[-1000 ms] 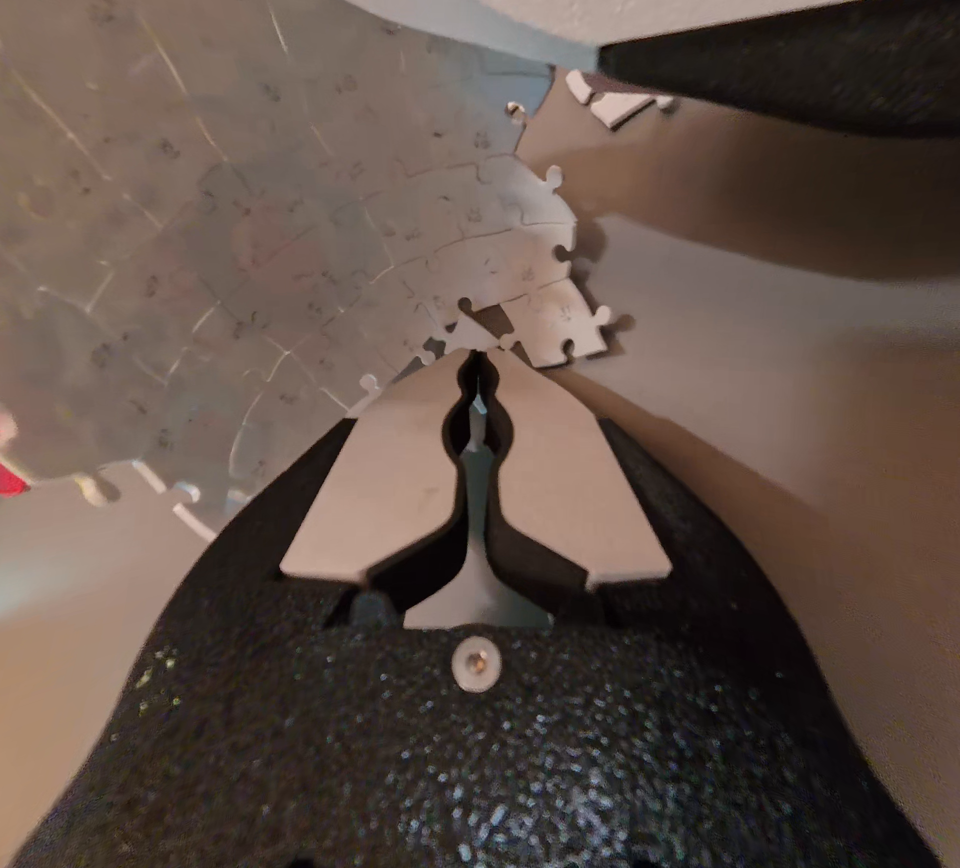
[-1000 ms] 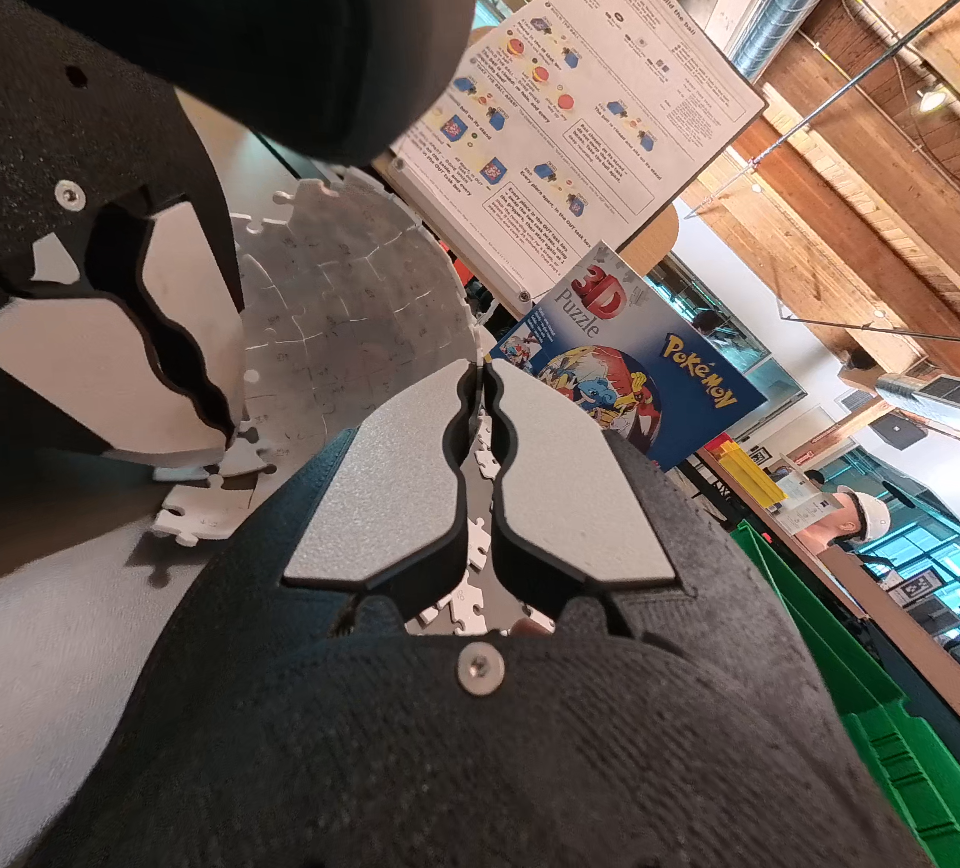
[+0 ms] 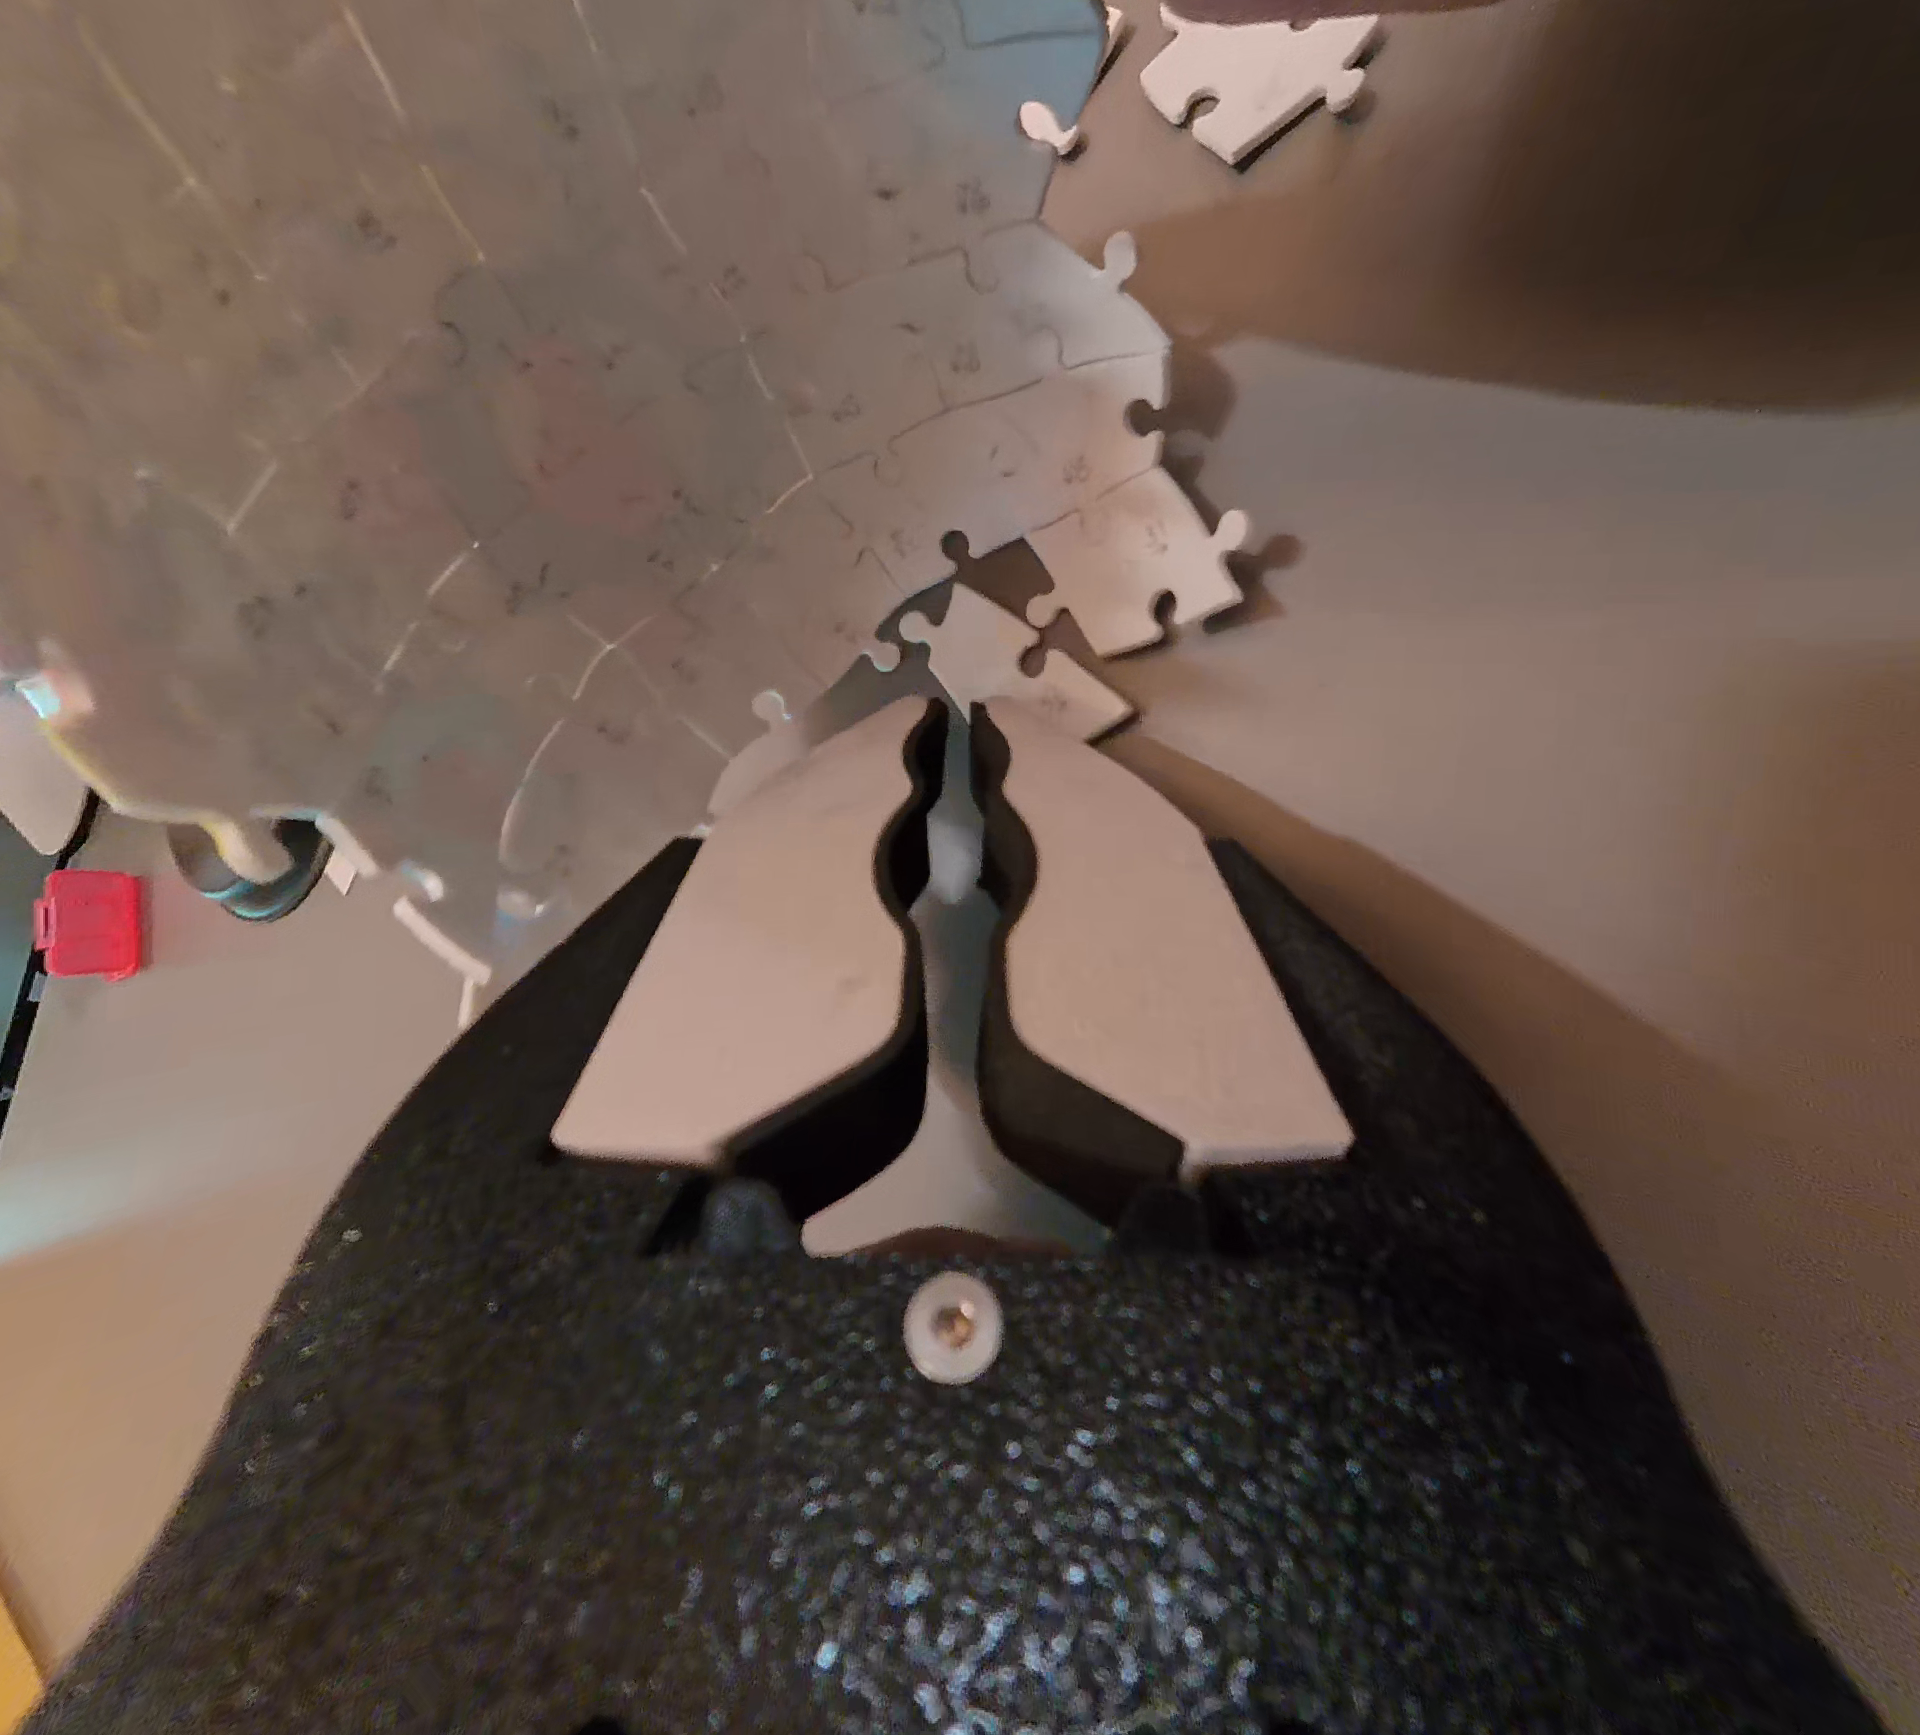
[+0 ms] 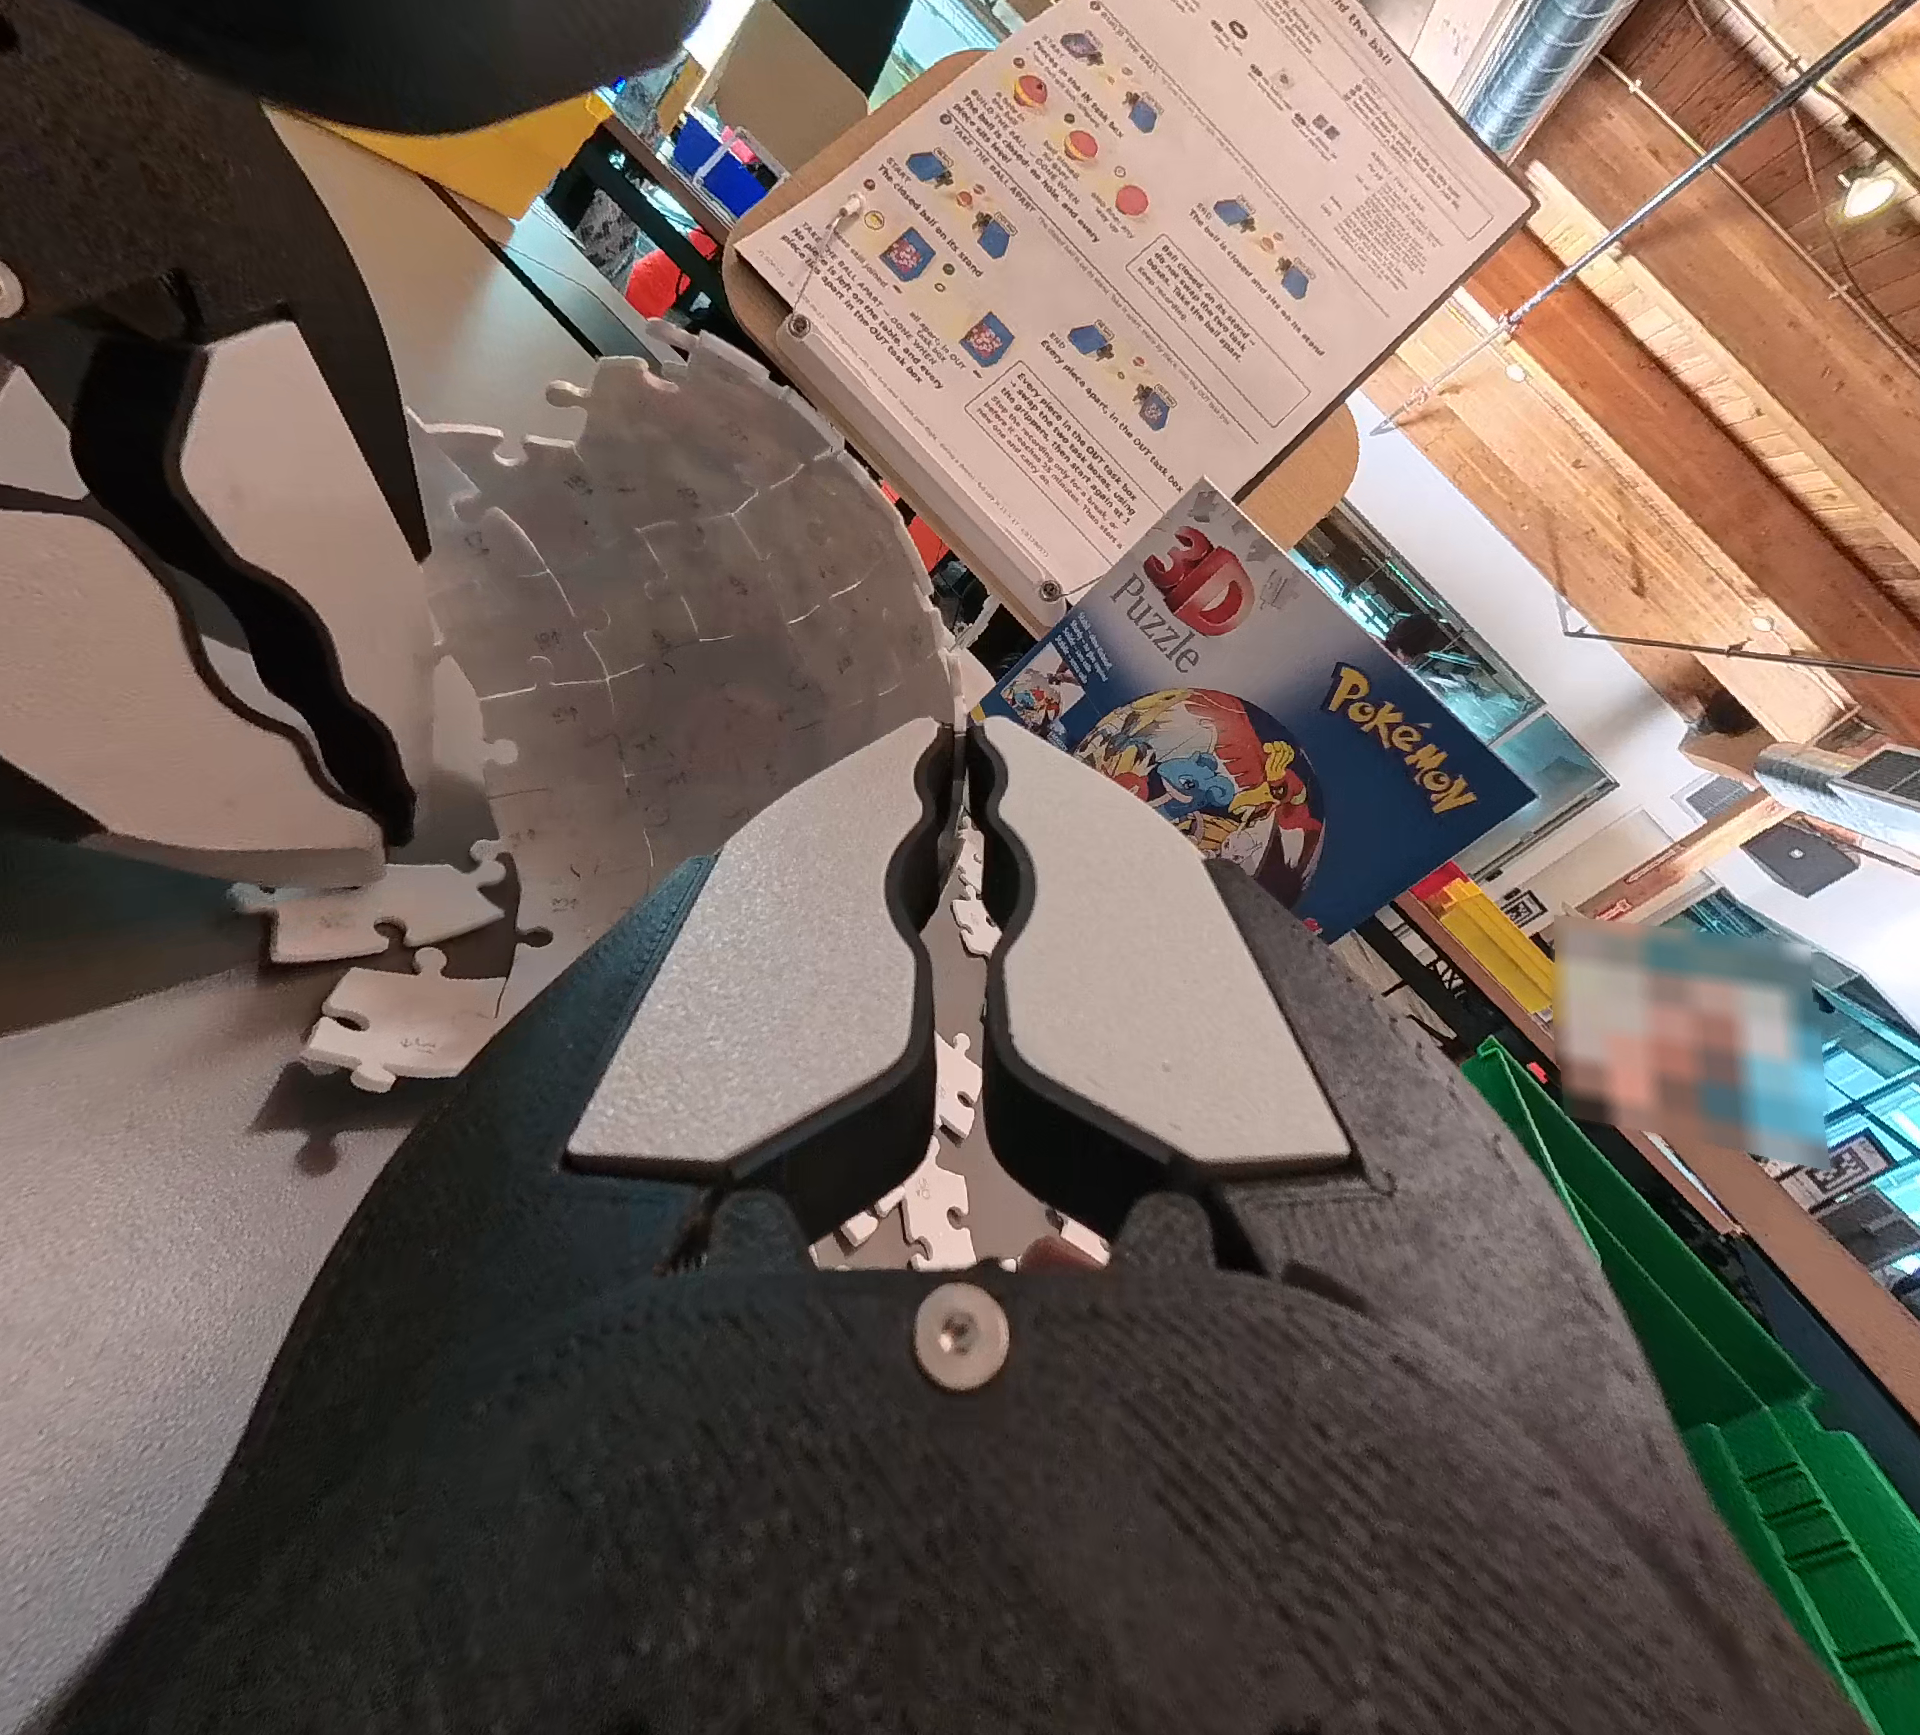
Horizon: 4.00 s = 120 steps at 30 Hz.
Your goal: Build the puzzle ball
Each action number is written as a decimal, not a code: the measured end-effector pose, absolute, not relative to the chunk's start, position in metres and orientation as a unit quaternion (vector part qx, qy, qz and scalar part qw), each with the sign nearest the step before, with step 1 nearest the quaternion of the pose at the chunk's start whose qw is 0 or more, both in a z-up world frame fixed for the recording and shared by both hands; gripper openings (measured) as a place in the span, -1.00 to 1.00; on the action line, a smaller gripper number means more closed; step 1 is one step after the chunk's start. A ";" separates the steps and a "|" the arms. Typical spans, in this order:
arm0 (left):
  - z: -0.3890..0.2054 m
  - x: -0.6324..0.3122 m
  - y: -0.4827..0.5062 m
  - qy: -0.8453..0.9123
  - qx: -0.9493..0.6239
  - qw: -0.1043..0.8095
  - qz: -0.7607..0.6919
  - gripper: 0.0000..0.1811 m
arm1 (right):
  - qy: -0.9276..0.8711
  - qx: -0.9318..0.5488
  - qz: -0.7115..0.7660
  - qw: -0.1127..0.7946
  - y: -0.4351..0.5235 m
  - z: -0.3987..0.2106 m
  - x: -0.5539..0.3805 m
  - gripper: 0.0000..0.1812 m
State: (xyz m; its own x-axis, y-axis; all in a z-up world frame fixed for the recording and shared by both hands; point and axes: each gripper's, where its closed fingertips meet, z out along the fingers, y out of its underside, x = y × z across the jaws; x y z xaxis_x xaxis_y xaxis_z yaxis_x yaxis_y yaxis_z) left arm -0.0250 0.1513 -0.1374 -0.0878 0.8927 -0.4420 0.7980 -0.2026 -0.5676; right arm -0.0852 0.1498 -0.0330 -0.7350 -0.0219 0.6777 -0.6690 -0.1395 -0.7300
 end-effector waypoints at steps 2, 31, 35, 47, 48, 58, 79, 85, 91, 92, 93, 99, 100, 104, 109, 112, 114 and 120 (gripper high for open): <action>-0.138 -0.025 0.151 -0.628 -0.674 0.061 0.384 -0.97 | -0.614 0.281 0.700 0.231 0.150 -0.033 -0.085 -0.97; -0.138 -0.011 0.154 -0.619 -0.677 0.039 0.396 -1.00 | -0.616 0.278 0.701 0.230 0.149 -0.034 -0.087 -0.97; -0.138 -0.005 0.162 -0.634 -0.672 0.078 0.375 -1.00 | -0.617 0.276 0.699 0.233 0.148 -0.034 -0.089 -0.97; -0.130 0.005 0.161 -0.660 -0.638 0.113 0.379 -0.77 | -0.617 0.277 0.697 0.238 0.149 -0.035 -0.089 -0.97; -0.134 0.005 0.160 -0.660 -0.640 0.115 0.377 -0.83 | -0.617 0.278 0.696 0.239 0.149 -0.035 -0.088 -0.97; -0.139 0.010 0.179 -0.646 -0.665 0.112 0.358 -1.00 | -0.620 0.281 0.685 0.260 0.152 -0.035 -0.087 -0.97; -0.118 0.021 0.184 -0.618 -0.645 0.134 0.429 -0.75 | -0.620 0.256 0.654 0.350 0.168 -0.025 -0.088 -1.00; -0.106 0.021 0.175 -0.601 -0.648 0.122 0.452 -0.71 | -0.617 0.298 0.644 0.341 0.169 -0.026 -0.087 -0.93; -0.098 0.009 0.147 -0.613 -0.626 0.145 0.459 -0.70 | -0.649 0.299 0.631 0.303 0.161 -0.035 -0.114 -0.82; -0.099 0.006 0.143 -0.615 -0.626 0.149 0.456 -0.69 | -0.656 0.305 0.620 0.303 0.158 -0.041 -0.118 -0.79; -0.099 0.002 0.140 -0.615 -0.625 0.153 0.455 -0.67 | -0.665 0.316 0.610 0.292 0.155 -0.047 -0.119 -0.77; -0.101 -0.012 0.128 -0.606 -0.637 0.151 0.451 -0.66 | -0.674 0.369 0.607 0.205 0.153 -0.061 -0.107 -0.74; -0.102 -0.013 0.126 -0.603 -0.643 0.146 0.450 -0.66 | -0.678 0.375 0.601 0.195 0.152 -0.063 -0.107 -0.73; -0.102 -0.015 0.117 -0.600 -0.649 0.141 0.446 -0.64 | -0.688 0.396 0.584 0.170 0.148 -0.068 -0.110 -0.69; -0.098 -0.017 0.108 -0.615 -0.631 0.177 0.438 -0.62 | -0.695 0.396 0.580 0.154 0.143 -0.062 -0.117 -0.64; -0.097 -0.022 0.103 -0.612 -0.629 0.189 0.439 -0.62 | -0.702 0.413 0.564 0.139 0.138 -0.069 -0.113 -0.61; -0.098 -0.026 0.099 -0.615 -0.627 0.192 0.436 -0.62 | -0.705 0.422 0.556 0.126 0.135 -0.073 -0.109 -0.59; -0.098 -0.034 0.101 -0.617 -0.621 0.220 0.431 -0.62 | -0.709 0.428 0.546 0.127 0.129 -0.078 -0.107 -0.59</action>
State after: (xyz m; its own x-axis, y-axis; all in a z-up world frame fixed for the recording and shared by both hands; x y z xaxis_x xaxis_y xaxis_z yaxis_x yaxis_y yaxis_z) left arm -0.0335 0.1012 -0.0984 -0.1326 0.9556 -0.2632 0.5759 -0.1418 -0.8051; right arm -0.1071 0.1292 -0.0775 -0.6014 -0.4672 0.6481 -0.7457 0.0371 -0.6653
